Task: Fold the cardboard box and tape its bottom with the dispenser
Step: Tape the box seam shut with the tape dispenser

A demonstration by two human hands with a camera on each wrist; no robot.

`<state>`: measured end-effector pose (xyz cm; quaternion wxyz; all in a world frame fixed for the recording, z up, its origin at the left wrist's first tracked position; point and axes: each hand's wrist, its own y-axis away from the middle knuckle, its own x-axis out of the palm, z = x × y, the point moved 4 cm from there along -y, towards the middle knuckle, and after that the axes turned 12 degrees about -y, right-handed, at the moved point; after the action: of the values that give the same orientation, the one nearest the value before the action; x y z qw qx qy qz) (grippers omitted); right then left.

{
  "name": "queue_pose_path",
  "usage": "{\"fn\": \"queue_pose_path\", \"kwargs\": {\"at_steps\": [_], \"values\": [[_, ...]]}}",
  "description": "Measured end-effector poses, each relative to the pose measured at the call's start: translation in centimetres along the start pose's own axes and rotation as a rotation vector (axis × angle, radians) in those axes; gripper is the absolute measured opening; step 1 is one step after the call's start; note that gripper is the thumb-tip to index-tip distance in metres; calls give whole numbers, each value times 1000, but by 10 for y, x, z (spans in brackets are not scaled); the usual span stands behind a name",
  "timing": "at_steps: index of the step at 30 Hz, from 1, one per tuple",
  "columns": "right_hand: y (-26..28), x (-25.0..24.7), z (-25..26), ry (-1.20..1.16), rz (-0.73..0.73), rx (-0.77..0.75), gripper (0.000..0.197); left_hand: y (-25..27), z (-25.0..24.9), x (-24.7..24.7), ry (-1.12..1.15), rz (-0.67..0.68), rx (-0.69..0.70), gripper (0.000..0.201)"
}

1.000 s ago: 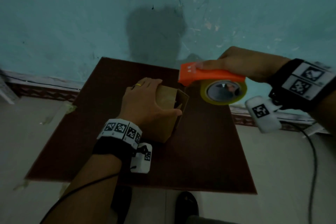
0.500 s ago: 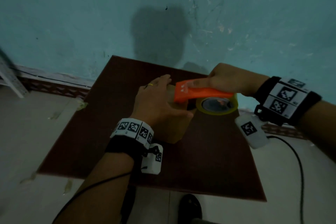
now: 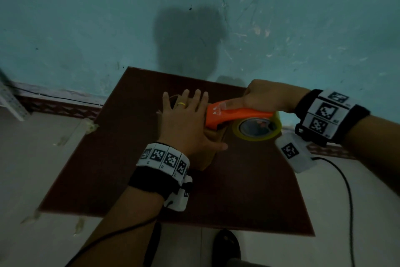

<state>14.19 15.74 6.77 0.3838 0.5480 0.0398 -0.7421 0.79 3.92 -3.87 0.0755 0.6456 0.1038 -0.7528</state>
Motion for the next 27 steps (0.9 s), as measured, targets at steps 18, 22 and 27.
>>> {"fn": "queue_pose_path", "kwargs": {"at_steps": [18,22,27], "values": [[-2,-11,-47,-186,24,-49,88,7,-6,4,-14,-210,-25,98],[0,-10,-49,-266,-12,-58,92,6,-5,4,-8,-201,-37,106],[1,-16,-41,-347,-105,-76,76,6,-1,6,72,-239,-84,126]]}}
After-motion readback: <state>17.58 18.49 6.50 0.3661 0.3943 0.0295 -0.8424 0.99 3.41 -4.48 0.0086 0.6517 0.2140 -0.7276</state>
